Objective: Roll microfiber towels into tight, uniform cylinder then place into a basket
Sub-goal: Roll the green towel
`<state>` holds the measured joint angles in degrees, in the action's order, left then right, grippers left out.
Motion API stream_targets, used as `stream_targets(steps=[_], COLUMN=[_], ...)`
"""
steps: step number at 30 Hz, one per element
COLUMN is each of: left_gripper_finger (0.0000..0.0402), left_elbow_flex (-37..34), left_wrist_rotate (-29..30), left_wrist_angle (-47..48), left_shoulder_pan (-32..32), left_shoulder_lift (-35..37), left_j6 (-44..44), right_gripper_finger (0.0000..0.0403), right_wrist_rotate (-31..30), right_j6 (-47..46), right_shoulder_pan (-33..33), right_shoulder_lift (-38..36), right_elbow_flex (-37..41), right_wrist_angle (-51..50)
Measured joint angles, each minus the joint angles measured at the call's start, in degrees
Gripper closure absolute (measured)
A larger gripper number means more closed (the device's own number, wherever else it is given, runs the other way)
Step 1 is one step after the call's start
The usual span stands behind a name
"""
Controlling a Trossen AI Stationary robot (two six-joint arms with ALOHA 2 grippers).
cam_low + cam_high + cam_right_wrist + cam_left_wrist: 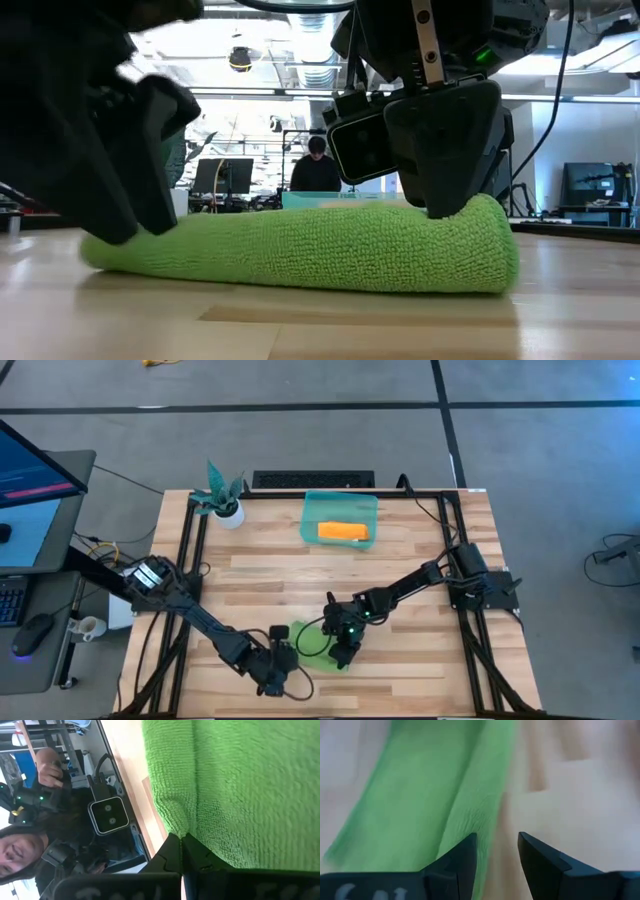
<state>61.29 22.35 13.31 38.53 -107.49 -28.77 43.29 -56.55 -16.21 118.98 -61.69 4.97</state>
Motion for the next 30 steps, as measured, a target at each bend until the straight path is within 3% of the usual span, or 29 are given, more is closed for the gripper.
stream_targets(steps=[4,15,22,30], left_gripper_finger=[0.0264,0.0264,0.0264,0.0264], left_elbow_flex=[0.0,-0.6,2.1,2.2], left_wrist_rotate=[0.2,-2.4,4.3,4.2], left_wrist_angle=[5.2,5.8,7.2,7.2], left_shoulder_pan=[-1.8,-3.9,-1.2,-3.2], left_shoulder_lift=[-0.4,-0.4,0.0,-0.9], left_j6=[-3.2,-3.3,-0.6,1.2], right_gripper_finger=[0.0391,0.0391,0.0391,0.0391], right_wrist_rotate=[0.2,1.0,1.4,1.4], right_j6=[0.0,0.2,1.2,1.2], right_shoulder_pan=[-0.1,-0.6,-0.7,-0.7], right_shoulder_lift=[0.0,0.0,0.0,0.0], right_elbow_flex=[0.0,0.0,0.0,0.0], right_wrist_angle=[0.0,0.0,-0.4,-0.3])
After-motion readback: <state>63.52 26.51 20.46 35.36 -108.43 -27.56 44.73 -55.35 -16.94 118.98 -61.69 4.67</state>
